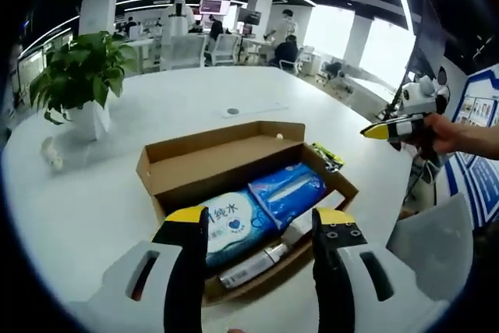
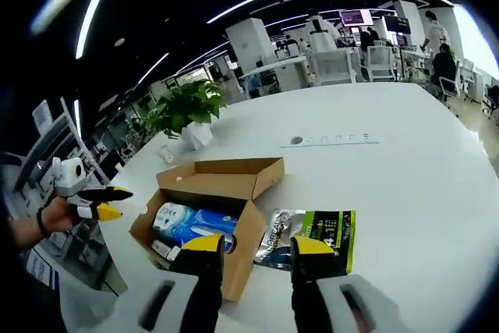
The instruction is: Operate the shoe box by opening the lid, removing the specified soft item, and placing it in the target area until the item is outside and the box remains undamaged.
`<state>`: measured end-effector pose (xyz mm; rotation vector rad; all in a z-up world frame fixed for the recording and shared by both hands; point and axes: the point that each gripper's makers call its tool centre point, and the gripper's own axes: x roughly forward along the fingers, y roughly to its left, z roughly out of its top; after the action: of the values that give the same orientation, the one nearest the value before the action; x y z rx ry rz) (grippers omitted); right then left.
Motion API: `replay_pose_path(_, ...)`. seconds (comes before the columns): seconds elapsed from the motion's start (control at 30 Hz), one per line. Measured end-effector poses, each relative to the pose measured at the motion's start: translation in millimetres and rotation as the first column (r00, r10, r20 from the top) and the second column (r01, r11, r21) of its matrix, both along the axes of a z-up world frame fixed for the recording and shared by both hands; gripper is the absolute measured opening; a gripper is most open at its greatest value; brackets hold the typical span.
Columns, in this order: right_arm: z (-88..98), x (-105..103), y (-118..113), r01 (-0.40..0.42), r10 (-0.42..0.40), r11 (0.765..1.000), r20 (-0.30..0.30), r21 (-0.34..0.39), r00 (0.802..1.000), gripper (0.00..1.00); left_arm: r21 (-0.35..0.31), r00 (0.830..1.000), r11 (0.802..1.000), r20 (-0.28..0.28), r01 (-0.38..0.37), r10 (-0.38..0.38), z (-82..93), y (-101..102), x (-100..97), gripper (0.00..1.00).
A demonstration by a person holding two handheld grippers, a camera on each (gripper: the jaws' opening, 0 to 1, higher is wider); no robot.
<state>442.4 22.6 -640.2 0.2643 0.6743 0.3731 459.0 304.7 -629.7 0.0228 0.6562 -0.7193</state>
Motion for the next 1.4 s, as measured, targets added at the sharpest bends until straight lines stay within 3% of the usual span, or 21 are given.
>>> replay_pose_path(0.3, 15.4, -6.0, 13.3, 0.011, -0.012, 0.999, 0.023, 0.049, 1.000, 0.30, -0.020, 1.000, 1.000, 0.012, -0.001, 0.001, 5.9, 7.6, -2.1, 0.53)
replay_pose_path(0.63, 28.0, -9.1, 30.4, -0.030, 0.028, 0.999, 0.064, 0.039, 0.998, 0.40, -0.025, 1.000, 1.000, 0.011, -0.001, 0.002, 8.2, 20.3, -2.9, 0.55)
replay_pose_path(1.17, 14.9, -28.8, 54.0, -0.100, 0.100, 0.995, 0.058, -0.011, 0.993, 0.59, 0.008, 0.999, 0.999, -0.001, -0.043, 0.043, -4.3, 51.1, -8.7, 0.57)
replay_pose_path(1.4, 7.0, -38.7, 61.3, -0.115, 0.116, 0.993, 0.042, -0.029, 0.992, 0.64, 0.017, 1.000, 1.000, -0.022, -0.011, 0.011, -12.0, 53.0, -22.0, 0.62)
